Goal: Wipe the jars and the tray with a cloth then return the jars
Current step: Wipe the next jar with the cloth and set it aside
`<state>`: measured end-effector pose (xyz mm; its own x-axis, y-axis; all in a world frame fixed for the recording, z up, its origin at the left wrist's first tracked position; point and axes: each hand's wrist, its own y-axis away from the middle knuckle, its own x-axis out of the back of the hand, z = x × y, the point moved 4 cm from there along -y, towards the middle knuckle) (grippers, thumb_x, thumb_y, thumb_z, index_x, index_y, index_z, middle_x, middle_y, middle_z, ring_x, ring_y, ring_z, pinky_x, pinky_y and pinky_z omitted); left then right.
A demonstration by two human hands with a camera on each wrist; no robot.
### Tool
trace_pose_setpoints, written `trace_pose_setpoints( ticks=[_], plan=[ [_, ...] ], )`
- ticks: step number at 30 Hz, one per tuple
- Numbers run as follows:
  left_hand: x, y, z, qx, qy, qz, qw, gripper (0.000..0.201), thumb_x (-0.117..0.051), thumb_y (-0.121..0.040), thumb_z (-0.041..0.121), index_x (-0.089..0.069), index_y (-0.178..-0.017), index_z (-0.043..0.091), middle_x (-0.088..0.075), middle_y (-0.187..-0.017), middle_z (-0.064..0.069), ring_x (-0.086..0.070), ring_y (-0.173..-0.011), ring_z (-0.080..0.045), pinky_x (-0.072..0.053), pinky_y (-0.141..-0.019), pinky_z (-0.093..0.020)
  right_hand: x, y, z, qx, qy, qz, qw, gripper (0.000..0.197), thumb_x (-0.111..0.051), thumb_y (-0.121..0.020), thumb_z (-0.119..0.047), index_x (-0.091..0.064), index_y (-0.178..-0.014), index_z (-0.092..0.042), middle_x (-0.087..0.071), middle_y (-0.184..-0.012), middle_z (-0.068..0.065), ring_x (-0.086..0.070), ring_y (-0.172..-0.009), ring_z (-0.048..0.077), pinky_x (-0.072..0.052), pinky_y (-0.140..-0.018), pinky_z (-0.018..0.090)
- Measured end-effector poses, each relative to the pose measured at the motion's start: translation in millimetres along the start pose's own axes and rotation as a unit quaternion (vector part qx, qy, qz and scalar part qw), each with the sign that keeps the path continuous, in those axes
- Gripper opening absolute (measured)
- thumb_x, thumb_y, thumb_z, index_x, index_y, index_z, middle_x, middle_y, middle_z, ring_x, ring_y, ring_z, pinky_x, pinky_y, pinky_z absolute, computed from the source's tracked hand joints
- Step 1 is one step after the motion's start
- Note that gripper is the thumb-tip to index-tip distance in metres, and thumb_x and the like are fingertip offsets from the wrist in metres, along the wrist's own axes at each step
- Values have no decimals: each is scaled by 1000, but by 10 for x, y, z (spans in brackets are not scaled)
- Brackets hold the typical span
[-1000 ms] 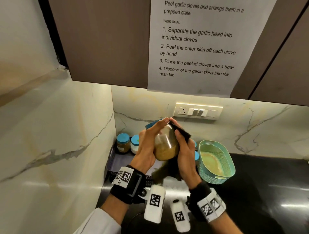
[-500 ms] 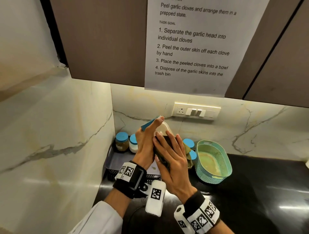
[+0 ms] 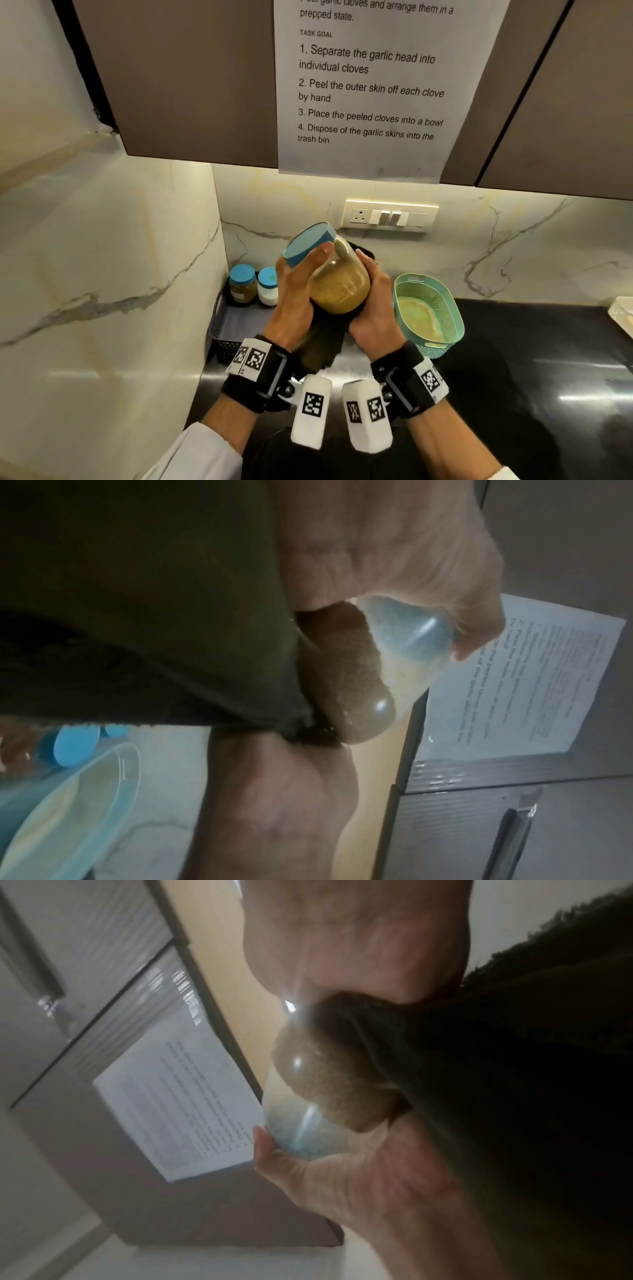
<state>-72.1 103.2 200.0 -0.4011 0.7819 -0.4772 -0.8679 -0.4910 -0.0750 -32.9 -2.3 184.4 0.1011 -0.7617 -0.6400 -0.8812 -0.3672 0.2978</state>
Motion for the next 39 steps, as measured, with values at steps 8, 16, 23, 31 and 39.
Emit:
trace_pose_setpoints(
  ticks=[8,16,23,31,39],
  plan=[
    [146,-92,138,-4,-181,-15,983,86,-82,-58,80,-64,-121,23,-73,-114,-2,-72,-107,-20,-61,-80,-24,103,-92,62,24,-80,30,996,38,-55,-99,-42,-76,-117,-16,-78,-102,12,-72,-93,30,-57,-88,42],
    [15,89,175,80,-9,88,993,40,-87,-83,26,-69,-115,9,-71,-104,-5,-70,-93,-19,-58,-64,-27,22,37,191,238,67,41,968,24,-65,-97,-38,-75,-110,-21,-76,-108,12,-72,-102,29,-62,-78,35],
    [132,7,144,-13,-26,79,996,69,-94,-56,41,-68,-117,22,-75,-113,-4,-72,-109,-24,-61,-91,-40,-50,56,220,97,-21,9,995,38,-58,-100,-45,-73,-124,-21,-75,-121,15,-73,-109,31,-58,-95,46],
    [164,-93,139,-161,-155,-12,975,76,-91,-49,55,-58,-114,35,-71,-105,28,-65,-102,10,-53,-87,-13,-110,-1,423,-69,-130,16,989,38,-49,-103,-36,-74,-115,-9,-77,-105,18,-74,-96,34,-60,-88,44],
    [391,-281,74,-221,-206,-3,953,70,-90,-61,47,-55,-120,35,-64,-117,16,-62,-109,5,-52,-94,-17,80,84,562,-85,-133,16,987,46,-43,-107,-36,-66,-131,-4,-73,-120,27,-71,-105,42,-57,-90,53]
  ],
)
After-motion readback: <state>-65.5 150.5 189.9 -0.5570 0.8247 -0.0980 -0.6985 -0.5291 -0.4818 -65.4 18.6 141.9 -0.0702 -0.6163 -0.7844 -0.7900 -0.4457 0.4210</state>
